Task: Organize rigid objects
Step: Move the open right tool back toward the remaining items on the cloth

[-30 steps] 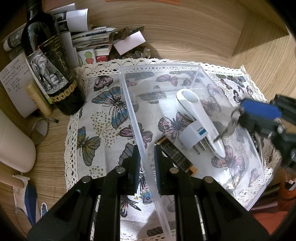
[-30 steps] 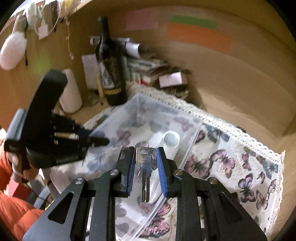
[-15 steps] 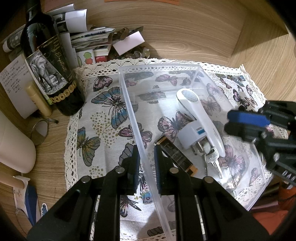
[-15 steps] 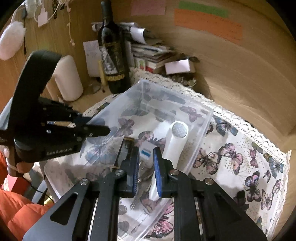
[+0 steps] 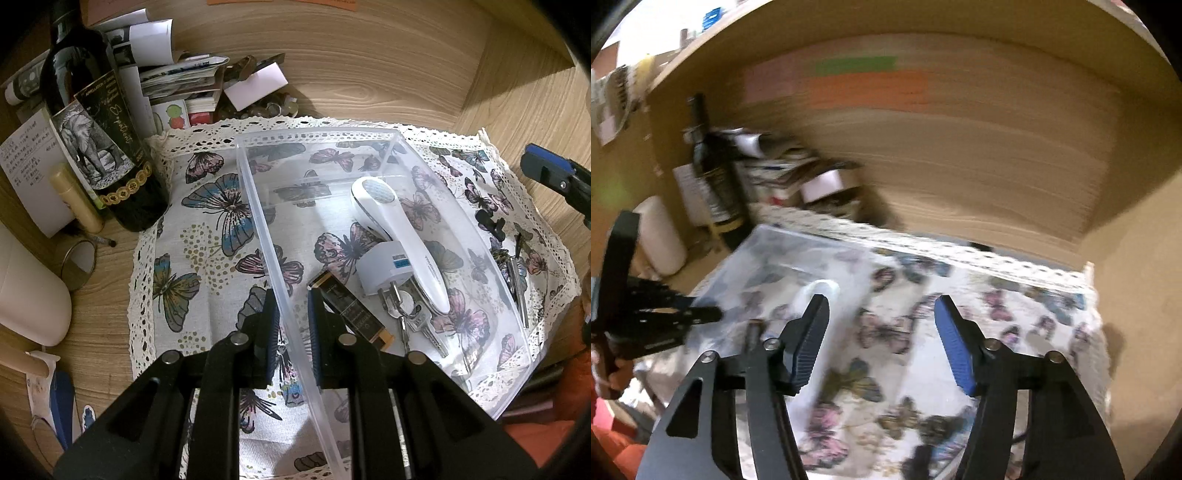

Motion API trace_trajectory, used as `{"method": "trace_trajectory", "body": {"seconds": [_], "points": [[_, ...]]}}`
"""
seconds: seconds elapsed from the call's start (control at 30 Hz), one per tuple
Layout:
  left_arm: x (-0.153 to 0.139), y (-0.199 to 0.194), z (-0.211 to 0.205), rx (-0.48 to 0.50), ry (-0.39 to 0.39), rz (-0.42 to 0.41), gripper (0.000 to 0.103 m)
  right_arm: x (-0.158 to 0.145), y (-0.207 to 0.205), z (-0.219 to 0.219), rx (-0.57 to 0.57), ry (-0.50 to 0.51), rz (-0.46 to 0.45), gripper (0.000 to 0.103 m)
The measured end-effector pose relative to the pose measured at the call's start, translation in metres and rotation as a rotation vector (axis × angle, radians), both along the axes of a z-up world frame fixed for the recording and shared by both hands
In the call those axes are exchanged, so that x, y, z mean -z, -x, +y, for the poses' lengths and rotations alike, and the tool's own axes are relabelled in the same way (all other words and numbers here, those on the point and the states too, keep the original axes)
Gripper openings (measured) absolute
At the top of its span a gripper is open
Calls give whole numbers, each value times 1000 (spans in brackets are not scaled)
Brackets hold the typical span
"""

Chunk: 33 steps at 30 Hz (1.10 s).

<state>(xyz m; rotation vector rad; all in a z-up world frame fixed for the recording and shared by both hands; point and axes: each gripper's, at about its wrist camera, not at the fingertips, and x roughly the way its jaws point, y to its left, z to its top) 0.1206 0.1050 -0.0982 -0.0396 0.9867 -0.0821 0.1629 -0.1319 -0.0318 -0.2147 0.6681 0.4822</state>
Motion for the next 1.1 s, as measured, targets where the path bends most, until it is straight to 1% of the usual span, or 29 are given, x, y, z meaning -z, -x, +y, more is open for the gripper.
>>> {"method": "trace_trajectory", "body": {"seconds": [0.1, 0.3, 0.53, 0.6, 0.77, 0.83, 0.87, 0.9, 1.1], "points": [[0, 0, 0, 0, 1, 0, 14, 6, -3, -15, 48, 1, 18, 56], [0, 0, 0, -1, 3, -1, 14, 31, -5, -37, 118, -2, 85, 56], [0, -1, -1, -3, 9, -4, 14, 60, 0, -41, 133, -10, 168, 55], [0, -1, -1, -3, 10, -4, 14, 69, 1, -40, 140, 3, 185, 49], [0, -1, -1, -2, 10, -5, 14, 96, -1, -44, 166, 24, 258, 38], [0, -1, -1, -3, 10, -5, 14, 98, 1, -47, 176, 29, 256, 34], [0, -1, -1, -3, 10, -5, 14, 100, 0, -48, 170, 21, 275, 25], [0, -1, -1, -3, 9, -5, 14, 102, -1, -48, 166, 14, 288, 25], [0, 0, -1, -5, 16, -6, 14, 98, 2, -42, 169, 36, 246, 21]]}}
